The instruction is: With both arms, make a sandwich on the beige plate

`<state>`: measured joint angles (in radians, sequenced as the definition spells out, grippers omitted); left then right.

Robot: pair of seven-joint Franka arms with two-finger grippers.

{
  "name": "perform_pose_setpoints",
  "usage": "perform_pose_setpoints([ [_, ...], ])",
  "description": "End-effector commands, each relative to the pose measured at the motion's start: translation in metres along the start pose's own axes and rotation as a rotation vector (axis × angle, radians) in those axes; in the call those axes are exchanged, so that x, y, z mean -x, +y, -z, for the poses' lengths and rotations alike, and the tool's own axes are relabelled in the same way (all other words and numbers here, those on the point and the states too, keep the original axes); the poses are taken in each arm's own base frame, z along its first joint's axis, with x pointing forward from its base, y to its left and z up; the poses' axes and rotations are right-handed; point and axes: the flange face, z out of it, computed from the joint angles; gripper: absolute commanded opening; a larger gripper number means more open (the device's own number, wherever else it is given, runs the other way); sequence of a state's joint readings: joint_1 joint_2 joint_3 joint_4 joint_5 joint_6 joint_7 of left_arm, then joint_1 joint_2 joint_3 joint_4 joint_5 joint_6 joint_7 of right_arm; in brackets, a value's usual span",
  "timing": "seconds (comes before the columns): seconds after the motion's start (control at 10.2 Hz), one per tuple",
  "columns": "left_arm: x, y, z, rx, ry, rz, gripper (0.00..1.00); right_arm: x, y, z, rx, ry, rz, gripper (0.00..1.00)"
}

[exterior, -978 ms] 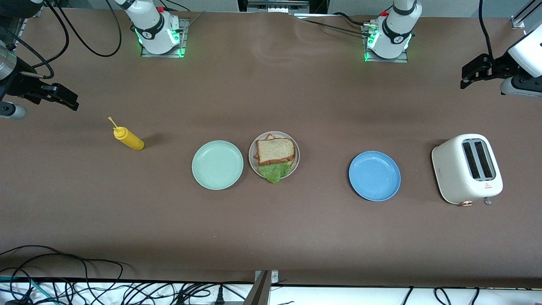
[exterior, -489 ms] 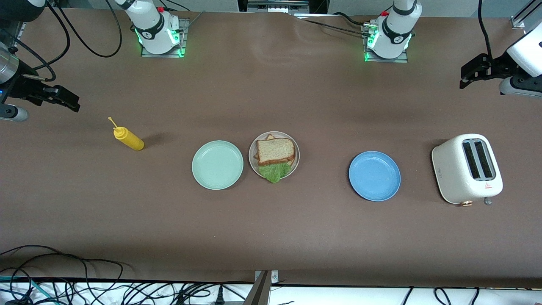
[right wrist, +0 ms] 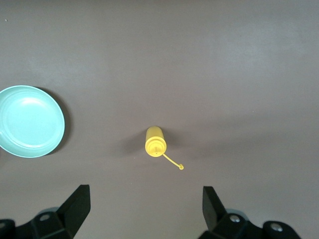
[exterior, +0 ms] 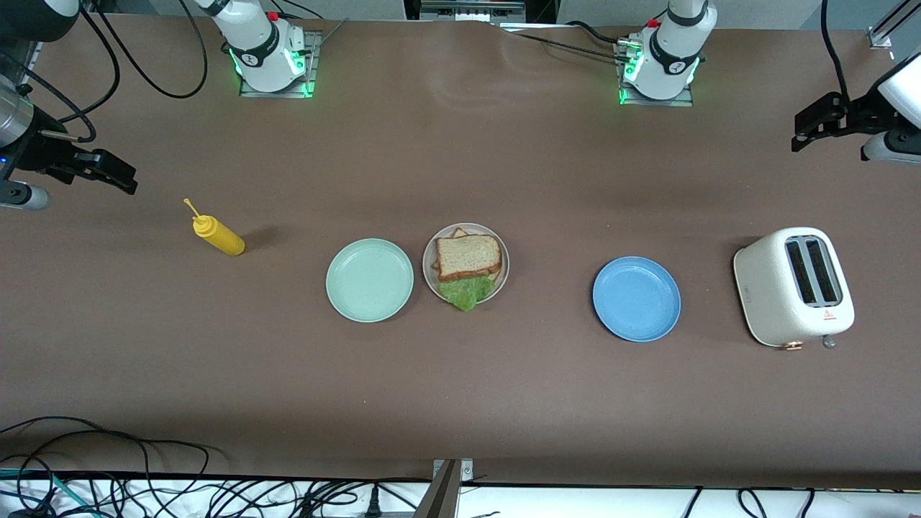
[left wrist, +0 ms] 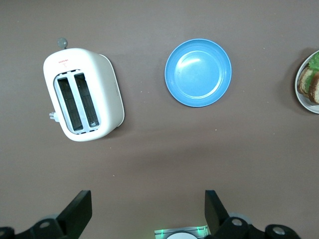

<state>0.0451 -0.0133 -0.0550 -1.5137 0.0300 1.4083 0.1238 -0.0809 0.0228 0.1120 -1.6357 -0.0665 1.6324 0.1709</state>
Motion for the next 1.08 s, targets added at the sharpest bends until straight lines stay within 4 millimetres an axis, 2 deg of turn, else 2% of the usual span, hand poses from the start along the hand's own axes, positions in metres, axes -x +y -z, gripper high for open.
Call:
perform_pose_setpoints([
  [0.0,-0.002,-0.003,0.002,0.007,0.005,0.007,1.00,-0.002,0.000,-0.002,-0.037,0.005,0.013,1.00],
  [0.2,-0.003,0.001,0.001,0.007,0.004,0.001,1.00,-0.002,0.012,-0.002,-0.037,-0.003,-0.005,1.00],
  [0.98,-0.003,-0.002,0.001,0.006,0.004,0.006,1.00,0.000,0.013,0.000,-0.037,-0.003,-0.005,1.00],
])
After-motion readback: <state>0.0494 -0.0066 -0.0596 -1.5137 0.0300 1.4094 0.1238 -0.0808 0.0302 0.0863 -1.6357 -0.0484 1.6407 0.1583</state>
